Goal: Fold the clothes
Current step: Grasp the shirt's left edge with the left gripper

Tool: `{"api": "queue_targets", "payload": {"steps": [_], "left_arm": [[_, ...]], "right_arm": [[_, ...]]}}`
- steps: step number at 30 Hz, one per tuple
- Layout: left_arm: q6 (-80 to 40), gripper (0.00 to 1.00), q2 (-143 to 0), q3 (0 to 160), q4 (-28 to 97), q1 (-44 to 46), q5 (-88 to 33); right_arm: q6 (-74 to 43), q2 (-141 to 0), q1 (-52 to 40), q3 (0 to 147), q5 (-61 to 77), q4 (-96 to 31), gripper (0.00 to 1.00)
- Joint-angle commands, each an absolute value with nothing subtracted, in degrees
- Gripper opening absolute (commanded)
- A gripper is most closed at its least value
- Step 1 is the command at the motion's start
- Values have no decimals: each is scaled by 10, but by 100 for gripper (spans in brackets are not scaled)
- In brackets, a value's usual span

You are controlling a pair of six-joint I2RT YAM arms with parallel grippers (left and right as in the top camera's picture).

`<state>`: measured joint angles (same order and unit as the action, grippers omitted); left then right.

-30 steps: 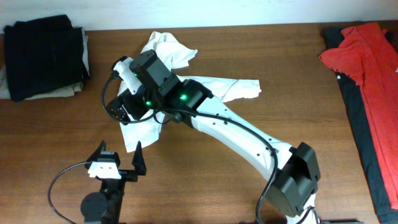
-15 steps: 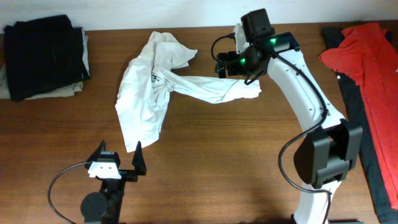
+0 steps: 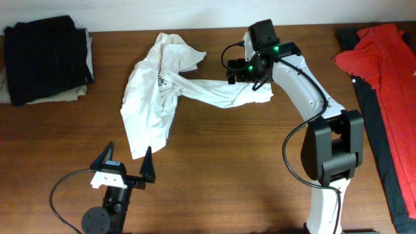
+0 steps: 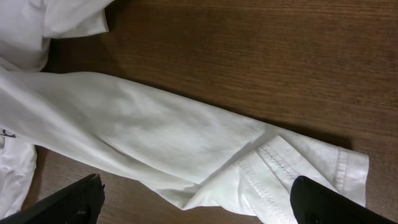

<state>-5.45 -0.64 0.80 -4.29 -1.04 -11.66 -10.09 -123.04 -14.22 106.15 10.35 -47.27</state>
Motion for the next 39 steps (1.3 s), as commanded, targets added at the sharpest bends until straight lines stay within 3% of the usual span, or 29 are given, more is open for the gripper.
{"api": "queue_targets", "payload": {"steps": [1, 5, 8, 11, 15, 17, 25, 30, 33, 39], "left_arm": [[-70, 99, -26, 61, -34, -12, -146], [-20, 99, -206, 227, 60, -12, -146], [-13, 99, -426, 434, 249, -12, -143], [-12, 99, -624, 633, 410, -12, -239], [-67, 99, -733, 740, 583, -11, -55], [-66, 99, -796, 769, 642, -11, -21], [-67, 99, -995, 769, 689, -11, -32], [-133, 98, -1092, 768, 675, -12, -29], [-135, 84, -1127, 768, 652, -12, -10], [-148, 79, -1168, 747, 595, -12, -11]], "right_arm": [[-100, -1226, -138, 1063, 96, -471, 99], [-100, -1226, -138, 1063, 96, -471, 99], [-100, -1226, -138, 1063, 73, -475, 99], [-99, -1227, -138, 1063, 68, -482, 99], [-99, -1227, -138, 1063, 68, -482, 99], [-100, -1227, -138, 1063, 68, -481, 99], [-99, -1227, -138, 1063, 68, -486, 99], [-99, -1227, -138, 1063, 68, -486, 99], [-99, -1226, -138, 1063, 68, -486, 99], [-99, -1227, -138, 1063, 68, -486, 99]]}}
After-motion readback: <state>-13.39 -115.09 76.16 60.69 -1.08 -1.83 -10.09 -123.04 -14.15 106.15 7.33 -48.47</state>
